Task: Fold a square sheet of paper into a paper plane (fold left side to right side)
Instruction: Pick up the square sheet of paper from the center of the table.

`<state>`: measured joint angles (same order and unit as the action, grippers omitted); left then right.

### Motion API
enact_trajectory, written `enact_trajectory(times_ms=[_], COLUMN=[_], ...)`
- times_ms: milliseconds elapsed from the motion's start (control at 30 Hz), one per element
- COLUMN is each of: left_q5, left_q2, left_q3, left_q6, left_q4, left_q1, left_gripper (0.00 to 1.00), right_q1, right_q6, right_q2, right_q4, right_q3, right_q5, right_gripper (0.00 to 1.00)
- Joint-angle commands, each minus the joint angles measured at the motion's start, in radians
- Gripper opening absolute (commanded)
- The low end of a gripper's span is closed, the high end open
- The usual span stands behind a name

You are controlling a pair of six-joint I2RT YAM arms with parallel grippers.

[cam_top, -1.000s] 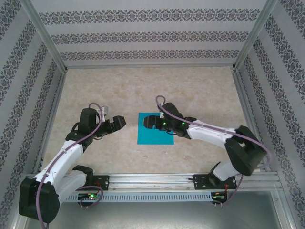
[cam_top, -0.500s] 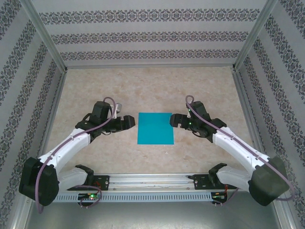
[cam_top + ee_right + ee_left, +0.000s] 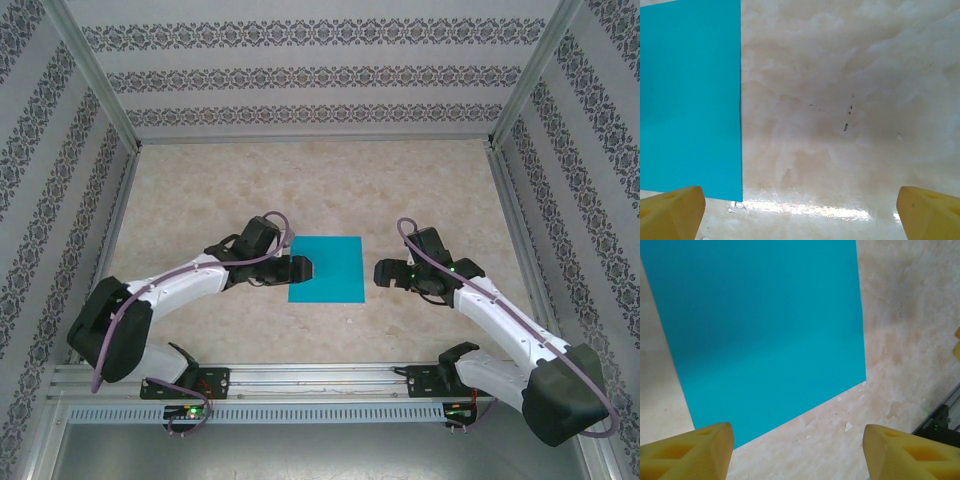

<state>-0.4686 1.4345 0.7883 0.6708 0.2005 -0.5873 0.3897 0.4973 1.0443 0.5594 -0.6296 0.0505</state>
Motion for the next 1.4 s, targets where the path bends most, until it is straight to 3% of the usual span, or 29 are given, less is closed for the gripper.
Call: enact_trajectory(times_ms=[0,367,700,1133,1367], left_q5=[0.032,0.038,0.073,0.047,0.057], left_q2=[0.035,0.084,0.079,0.135,0.181], left_q3=[0.032,0.032,0.001,0.009,0.015], left_q6=[0.016,0.011,-0.001,-0.005,-0.017], left_q4=[-0.048,-0.070,-0.057,-0.108,-0.100], left_q1=[-0.024,-0.039,-0.040,-0.041,-0.040], left_gripper=[0.68,0.62,0.59,0.58,0.58], right_q1=[-0.012,-0.006,0.077,0.106,0.104], right_q6=[-0.035,-0.054,-0.051,-0.093,-0.108], right_q2=[0.014,0.151,0.309,0.618,0.775], right_q4=[0.019,-0.014,-0.043,-0.058,-0.041], right_q3=[0.006,-0.061,-0.161,-0.454,-0.602], right_q5=[0.013,0.072,0.055,0.034,0.049], right_gripper=[0.97,0.96,0.95,0.96,0.90])
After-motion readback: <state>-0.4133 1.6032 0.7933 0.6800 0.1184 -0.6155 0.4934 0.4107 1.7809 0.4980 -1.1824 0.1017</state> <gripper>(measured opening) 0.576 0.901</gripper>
